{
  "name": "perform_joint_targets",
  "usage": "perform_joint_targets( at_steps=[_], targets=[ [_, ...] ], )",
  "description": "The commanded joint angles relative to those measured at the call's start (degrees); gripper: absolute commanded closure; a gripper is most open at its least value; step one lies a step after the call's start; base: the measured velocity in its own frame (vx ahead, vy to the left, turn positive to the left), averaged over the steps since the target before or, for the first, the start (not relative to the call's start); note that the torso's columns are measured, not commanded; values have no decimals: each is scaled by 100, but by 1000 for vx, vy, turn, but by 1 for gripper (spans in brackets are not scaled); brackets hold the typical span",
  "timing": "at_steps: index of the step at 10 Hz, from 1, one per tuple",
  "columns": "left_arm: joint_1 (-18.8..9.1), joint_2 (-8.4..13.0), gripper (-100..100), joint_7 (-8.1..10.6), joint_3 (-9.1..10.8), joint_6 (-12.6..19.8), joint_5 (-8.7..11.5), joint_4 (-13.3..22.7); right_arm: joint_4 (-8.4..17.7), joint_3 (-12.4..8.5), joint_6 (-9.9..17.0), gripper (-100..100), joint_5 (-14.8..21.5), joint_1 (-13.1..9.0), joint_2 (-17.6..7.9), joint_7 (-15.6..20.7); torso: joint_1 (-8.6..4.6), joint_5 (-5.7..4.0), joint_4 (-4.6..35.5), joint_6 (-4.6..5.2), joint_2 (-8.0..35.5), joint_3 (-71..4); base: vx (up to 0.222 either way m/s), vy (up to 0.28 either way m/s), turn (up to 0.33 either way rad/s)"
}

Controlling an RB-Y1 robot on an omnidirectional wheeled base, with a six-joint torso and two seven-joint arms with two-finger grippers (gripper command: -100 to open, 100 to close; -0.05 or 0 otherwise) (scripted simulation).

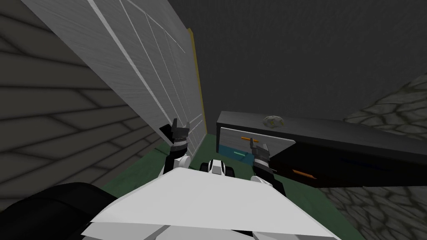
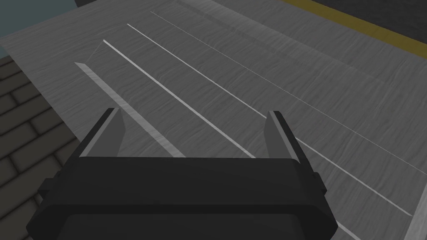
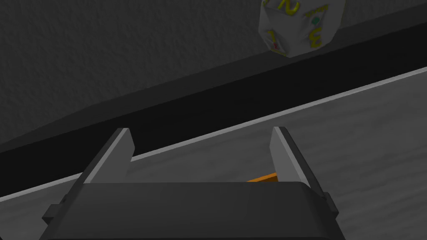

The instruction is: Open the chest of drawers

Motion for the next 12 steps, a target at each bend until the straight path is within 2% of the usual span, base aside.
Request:
perform_joint_targets(
  at_steps=[1, 2, 3, 6, 8, 9, 12],
  targets=[
    [0, 0, 0, 0, 0, 0, 0, 0, 115, 7, -35, -100, -92, -24, -3, -365, 1, 0, 0, 1, 1, 0, 11, -4, 7],
    [1, 0, 0, 0, 0, 0, 0, 0, 249, 20, -62, -100, -278, -16, 5, -580, 3, 1, 1, 3, 5, 2, 17, -5, 176],
    [0, 0, 0, 0, 0, 0, 0, 0, 249, 20, -62, -100, -278, -16, 5, -731, 3, 1, 1, -2, 2, 2, 19, -8, 114],
    [1, 0, 0, 0, 0, 0, 0, 0, 511, 44, -113, -100, -634, -2, 12, -1219, 2, 1, 0, 2, 1, 0, 24, -8, 160],
    [1, 0, 0, 0, 0, 0, 0, 0, 511, 44, -113, -100, -634, -2, 12, -1431, 2, 1, 1, 3, 4, 2, 12, -6, 31],
    [1, 0, 0, 0, 0, 0, 0, 0, 637, 55, -136, -100, -803, 5, 5, -1660, 3, 1, 2, 2, 7, 4, 14, -2, 153],
    [0, 0, 0, 0, 0, 0, 0, 0, 758, 66, -159, -100, -964, 10, -10, -2080, 0, 0, 0, -1, -1, 0, 18, -9, 131]
  ],
)
